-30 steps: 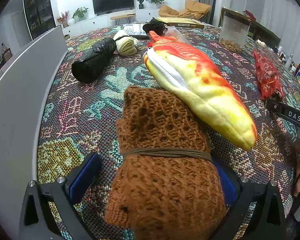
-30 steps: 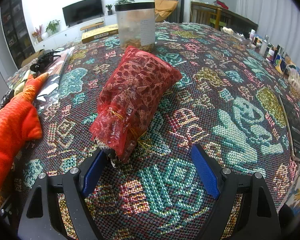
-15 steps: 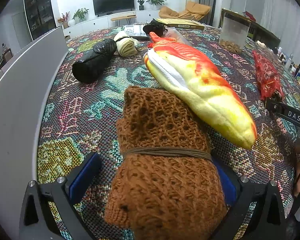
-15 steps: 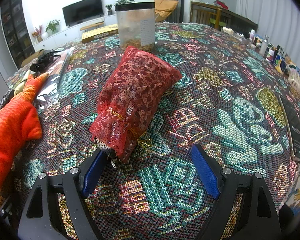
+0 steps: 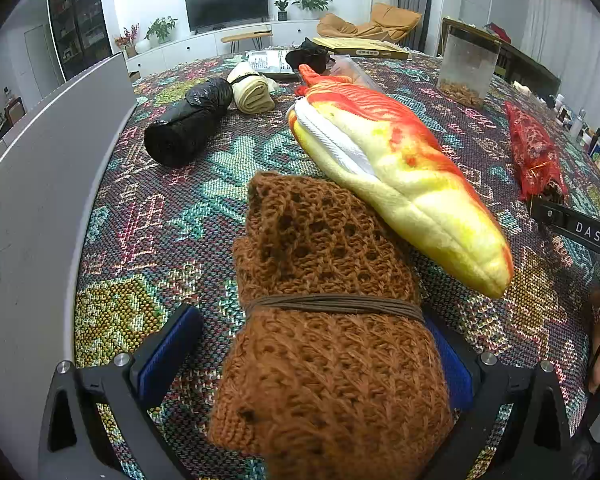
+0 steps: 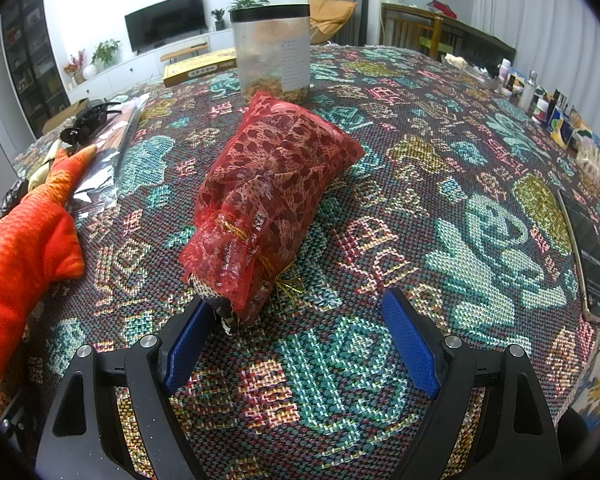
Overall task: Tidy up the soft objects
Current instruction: 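Carry the knitted bag to the white box while the right tool grasps the red mesh bag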
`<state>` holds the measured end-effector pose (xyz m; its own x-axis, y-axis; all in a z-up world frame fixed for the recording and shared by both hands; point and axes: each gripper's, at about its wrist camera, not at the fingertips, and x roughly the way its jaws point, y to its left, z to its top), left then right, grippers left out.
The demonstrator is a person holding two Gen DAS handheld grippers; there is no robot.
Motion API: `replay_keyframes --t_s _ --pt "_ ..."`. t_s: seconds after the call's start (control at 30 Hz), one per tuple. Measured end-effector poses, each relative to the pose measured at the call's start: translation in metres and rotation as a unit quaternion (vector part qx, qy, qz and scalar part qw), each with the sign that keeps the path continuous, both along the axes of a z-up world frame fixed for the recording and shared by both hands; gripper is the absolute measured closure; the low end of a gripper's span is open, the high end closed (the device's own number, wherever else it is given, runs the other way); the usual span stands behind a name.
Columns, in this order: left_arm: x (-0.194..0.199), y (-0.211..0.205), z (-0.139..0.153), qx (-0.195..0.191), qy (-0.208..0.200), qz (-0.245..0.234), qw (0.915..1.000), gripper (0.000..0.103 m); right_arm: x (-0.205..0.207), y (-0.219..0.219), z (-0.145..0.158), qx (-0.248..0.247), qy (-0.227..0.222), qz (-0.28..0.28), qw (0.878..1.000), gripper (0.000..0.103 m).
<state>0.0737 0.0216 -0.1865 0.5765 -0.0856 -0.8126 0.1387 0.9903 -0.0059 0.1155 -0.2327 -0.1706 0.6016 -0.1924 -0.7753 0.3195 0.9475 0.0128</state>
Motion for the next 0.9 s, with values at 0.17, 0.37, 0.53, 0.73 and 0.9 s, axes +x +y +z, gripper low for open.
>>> replay_keyframes --t_s 0.17,0.37,0.53,0.73,0.9 --pt "-0.001 -0.001 0.001 0.000 0.001 -0.001 1.0000 0.000 -0.004 -0.005 0.003 0.028 -0.014 0.008 0.999 0.016" --pt "-0.010 0.007 0.010 -0.008 0.007 -0.004 0.9999 0.001 -0.017 -0.046 0.032 0.127 -0.062 0.026 0.990 0.018" --pt "-0.018 0.012 0.021 -0.033 -0.006 -0.009 0.9994 0.001 0.025 -0.039 0.062 0.091 -0.021 0.075 0.993 0.018" --pt "-0.021 0.001 0.026 -0.035 0.001 -0.031 0.9989 0.038 0.090 -0.013 0.028 0.132 0.092 0.079 0.984 0.028" --pt "-0.047 0.008 0.043 -0.039 -0.005 -0.039 0.9985 0.040 0.078 -0.021 0.028 0.106 0.069 0.061 0.990 0.082"
